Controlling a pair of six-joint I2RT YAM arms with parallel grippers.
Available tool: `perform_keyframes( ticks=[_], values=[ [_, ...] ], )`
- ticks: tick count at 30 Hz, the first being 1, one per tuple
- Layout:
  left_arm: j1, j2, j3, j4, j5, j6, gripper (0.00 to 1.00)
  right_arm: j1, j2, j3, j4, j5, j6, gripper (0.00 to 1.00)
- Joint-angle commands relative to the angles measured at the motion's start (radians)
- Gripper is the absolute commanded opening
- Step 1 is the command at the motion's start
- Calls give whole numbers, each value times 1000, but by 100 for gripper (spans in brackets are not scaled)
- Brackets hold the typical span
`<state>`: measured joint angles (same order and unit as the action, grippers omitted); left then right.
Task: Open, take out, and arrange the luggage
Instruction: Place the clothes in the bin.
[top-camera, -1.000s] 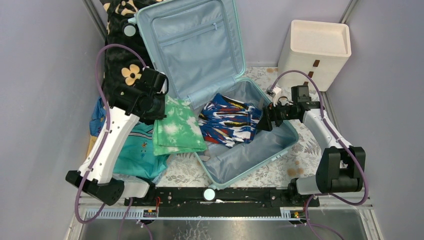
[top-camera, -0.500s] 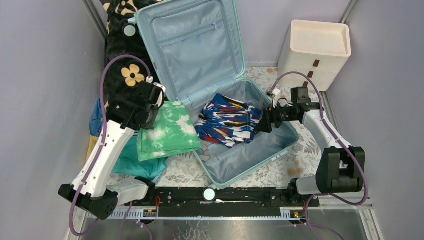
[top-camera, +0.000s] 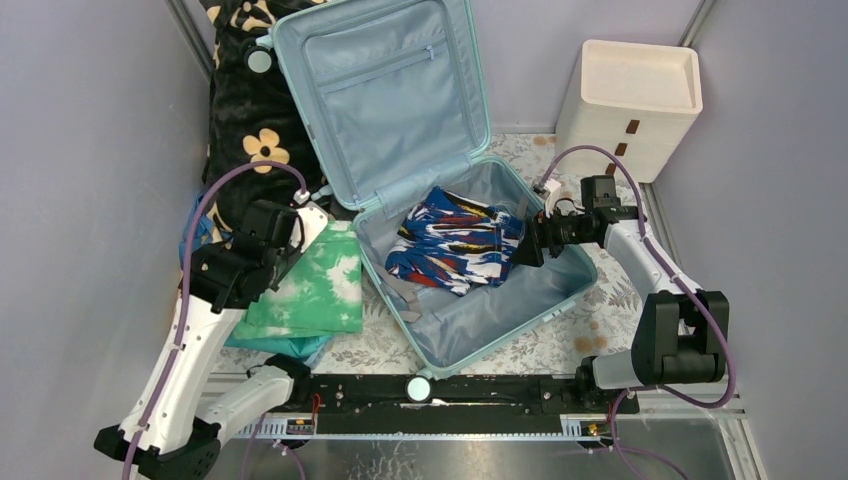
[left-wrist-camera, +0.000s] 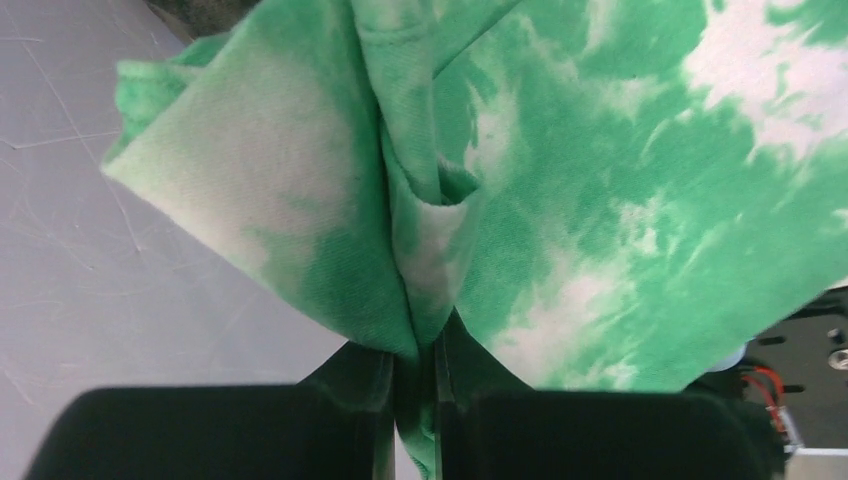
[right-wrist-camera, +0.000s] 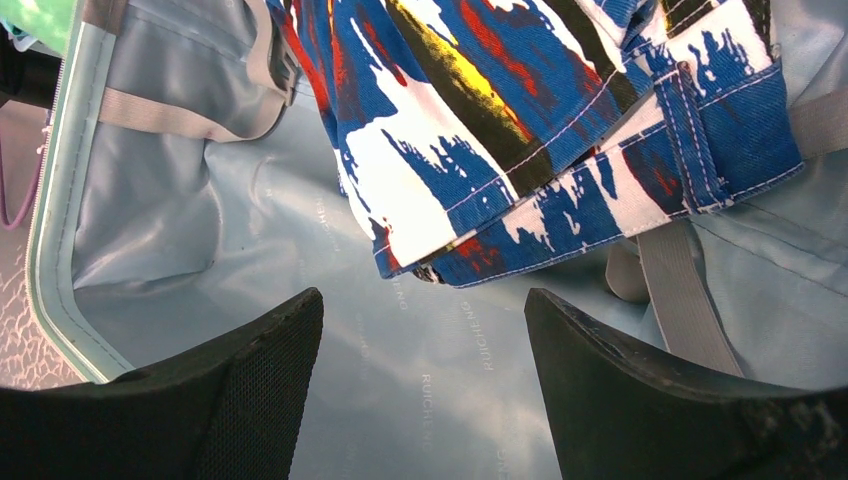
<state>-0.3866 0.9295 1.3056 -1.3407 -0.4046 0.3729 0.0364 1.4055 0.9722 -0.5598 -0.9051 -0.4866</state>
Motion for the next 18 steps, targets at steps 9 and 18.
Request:
perform_keyframes(
  ticks=[9, 18],
  values=[
    [35, -48, 2, 49, -135, 263, 0, 2, 2, -1, 18, 11, -21, 82],
    [76, -35, -127, 84, -139, 317, 0, 1, -12, -2, 14, 9, -28, 82]
  ],
)
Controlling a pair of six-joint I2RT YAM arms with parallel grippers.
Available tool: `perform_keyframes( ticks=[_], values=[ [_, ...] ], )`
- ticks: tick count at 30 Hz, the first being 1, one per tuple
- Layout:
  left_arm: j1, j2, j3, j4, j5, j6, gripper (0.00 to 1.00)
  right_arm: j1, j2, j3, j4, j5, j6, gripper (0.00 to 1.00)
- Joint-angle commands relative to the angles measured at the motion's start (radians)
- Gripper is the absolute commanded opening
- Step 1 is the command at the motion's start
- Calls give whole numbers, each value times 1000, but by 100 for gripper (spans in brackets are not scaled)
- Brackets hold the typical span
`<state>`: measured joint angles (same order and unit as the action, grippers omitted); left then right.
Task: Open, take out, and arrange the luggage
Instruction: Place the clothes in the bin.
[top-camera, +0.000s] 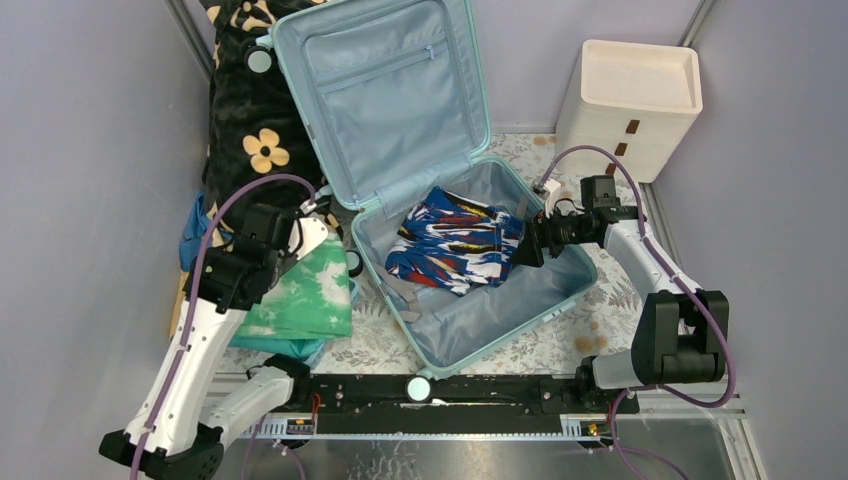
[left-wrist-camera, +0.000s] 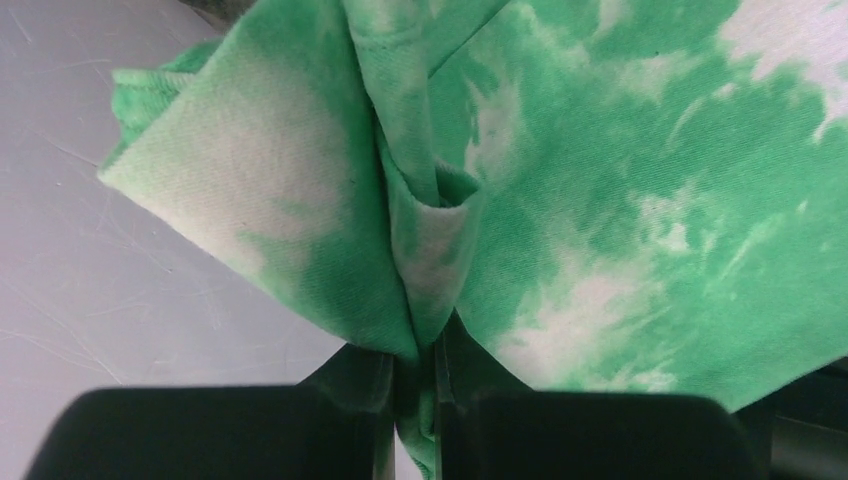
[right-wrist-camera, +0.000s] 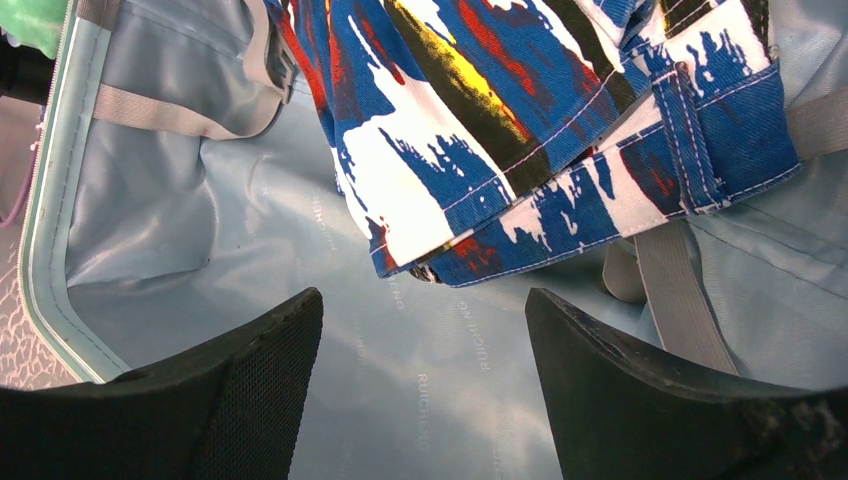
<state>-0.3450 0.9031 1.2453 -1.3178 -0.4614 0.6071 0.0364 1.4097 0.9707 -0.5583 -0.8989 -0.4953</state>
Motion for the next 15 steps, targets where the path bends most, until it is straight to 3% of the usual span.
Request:
perform_keyframes(
  ticks=[1, 7, 15],
  values=[
    [53, -15, -90, 77, -89, 94, 0, 1, -18, -2, 13, 2, -20, 82],
    [116, -38, -247, 216, -90, 157, 0, 2, -12, 2, 6, -15, -25, 82],
    [133, 24, -280, 291, -94, 178, 5, 1, -27, 2, -1, -34, -33, 82]
  ],
)
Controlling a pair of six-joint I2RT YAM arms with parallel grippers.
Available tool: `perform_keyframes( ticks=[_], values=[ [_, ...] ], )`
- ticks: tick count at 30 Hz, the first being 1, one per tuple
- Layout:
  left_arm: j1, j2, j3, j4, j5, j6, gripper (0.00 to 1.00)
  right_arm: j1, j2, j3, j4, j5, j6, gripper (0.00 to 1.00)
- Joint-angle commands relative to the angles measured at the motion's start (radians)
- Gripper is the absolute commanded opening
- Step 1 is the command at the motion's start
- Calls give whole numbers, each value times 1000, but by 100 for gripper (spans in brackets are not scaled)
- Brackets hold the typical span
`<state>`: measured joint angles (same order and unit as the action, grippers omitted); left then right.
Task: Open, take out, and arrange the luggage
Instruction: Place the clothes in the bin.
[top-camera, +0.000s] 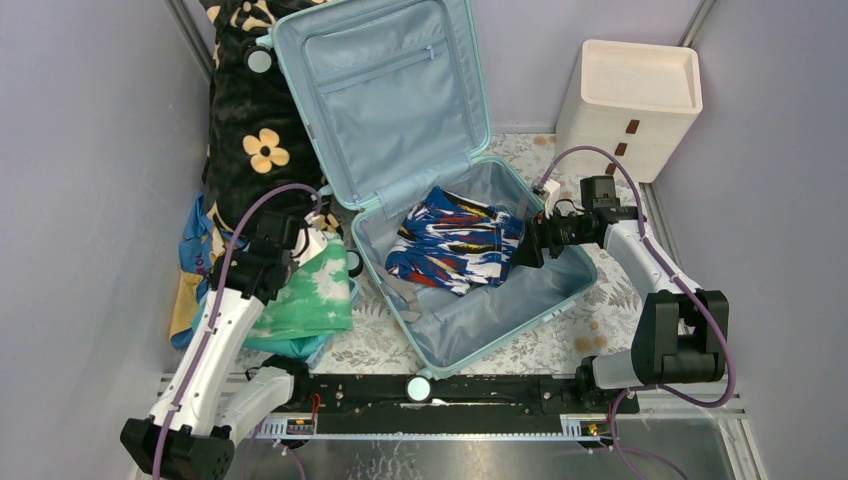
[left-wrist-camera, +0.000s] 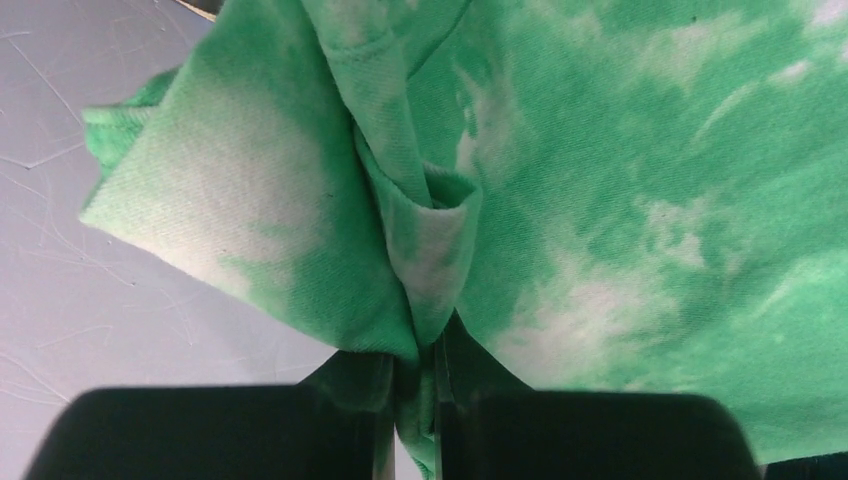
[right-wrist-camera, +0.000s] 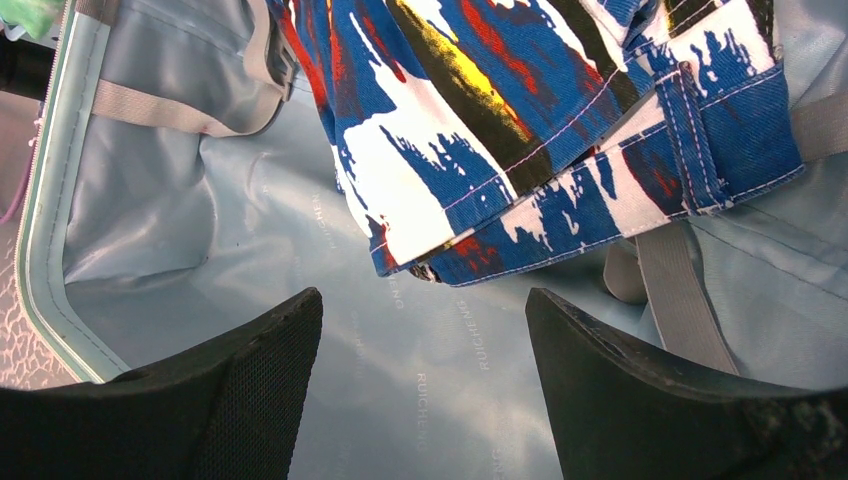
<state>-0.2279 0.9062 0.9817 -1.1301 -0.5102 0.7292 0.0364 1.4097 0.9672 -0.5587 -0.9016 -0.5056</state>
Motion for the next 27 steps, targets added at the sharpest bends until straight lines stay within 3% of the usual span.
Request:
perform_keyframes(
  ticks=[1, 5, 6, 9, 13, 19, 22, 24, 27],
  values=[
    [18, 28, -28, 120, -45, 59, 6, 2, -30, 6, -3, -35, -23, 82],
    [41, 57, -76, 184, -68, 64, 13, 2, -46, 4, -11, -52, -29, 82],
    [43, 64, -83, 194, -82, 57, 20, 1, -50, 5, -14, -56, -31, 82],
    [53, 66, -85, 239, -171, 11, 60, 0, -58, 7, -26, -69, -41, 82],
    [52, 76, 28, 208, -264, -122, 91, 0, -63, 10, -38, -82, -52, 82],
    [-19, 161, 375, 40, -170, -465, 97, -1, -61, 8, -34, -71, -54, 82],
    [-20, 205, 508, -7, 68, -644, 98, 0, -54, 7, -30, -54, -56, 82],
    [-20, 190, 515, 51, 275, -739, 99, 0, -47, 8, -32, -46, -61, 82],
    [-20, 99, 387, 220, 489, -884, 98, -1, -47, 7, -31, -36, -61, 82]
  ],
)
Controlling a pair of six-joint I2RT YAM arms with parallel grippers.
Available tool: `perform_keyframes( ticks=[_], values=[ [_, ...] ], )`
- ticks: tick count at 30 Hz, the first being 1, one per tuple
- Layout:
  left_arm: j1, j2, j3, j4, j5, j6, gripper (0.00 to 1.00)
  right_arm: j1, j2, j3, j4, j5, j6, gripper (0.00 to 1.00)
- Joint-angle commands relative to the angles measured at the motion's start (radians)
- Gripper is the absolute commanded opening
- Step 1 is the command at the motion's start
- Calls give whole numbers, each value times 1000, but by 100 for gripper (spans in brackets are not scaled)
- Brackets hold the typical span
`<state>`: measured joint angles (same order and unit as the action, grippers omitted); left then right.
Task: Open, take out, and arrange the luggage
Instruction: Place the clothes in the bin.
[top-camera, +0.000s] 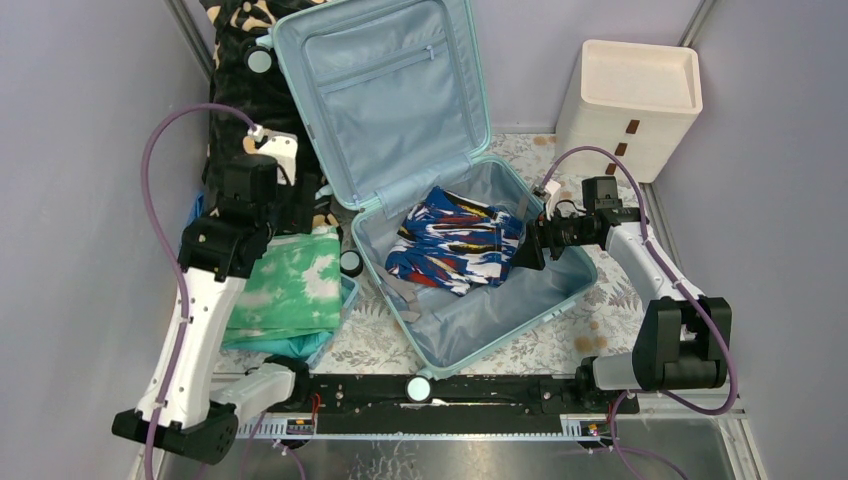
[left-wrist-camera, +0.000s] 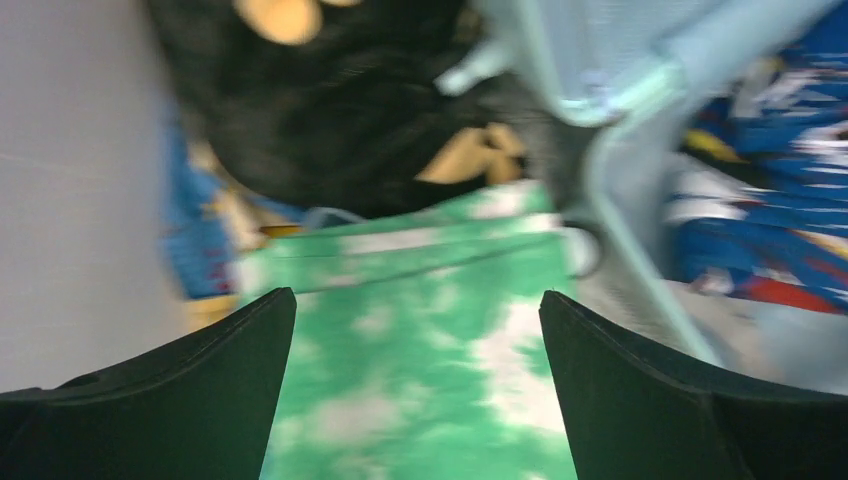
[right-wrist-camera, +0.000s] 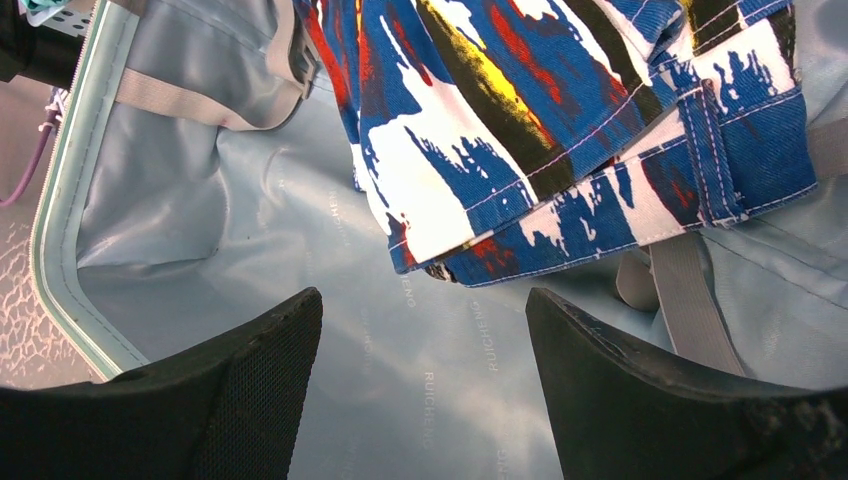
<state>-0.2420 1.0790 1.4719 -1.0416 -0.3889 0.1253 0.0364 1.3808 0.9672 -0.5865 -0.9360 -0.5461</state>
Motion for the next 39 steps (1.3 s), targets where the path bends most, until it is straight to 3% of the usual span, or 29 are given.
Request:
perform_keyframes(
  ticks=[1, 8, 14, 23, 28, 33, 39],
  values=[
    [-6, -107, -163, 184, 418, -337, 98, -1, -19, 6, 0, 4, -20, 82],
    [-5, -152, -389, 198, 478, -656, 94, -1, -2, 9, -3, 12, -28, 82],
    [-18, -151, -520, 184, 321, -728, 82, 0, 13, 11, -7, 20, -32, 82],
    [-193, -53, -555, 110, 102, -817, 78, 0, 44, 23, -24, 19, -44, 82],
    [-283, 72, -480, -34, -97, -906, 80, -1, 40, 23, -24, 19, -46, 82],
    [-303, 161, -469, -79, -106, -926, 78, 1, 43, 25, -29, 14, -51, 82],
    [-302, 224, -463, -93, -81, -895, 58, 0, 32, 25, -32, 16, -57, 82]
  ],
)
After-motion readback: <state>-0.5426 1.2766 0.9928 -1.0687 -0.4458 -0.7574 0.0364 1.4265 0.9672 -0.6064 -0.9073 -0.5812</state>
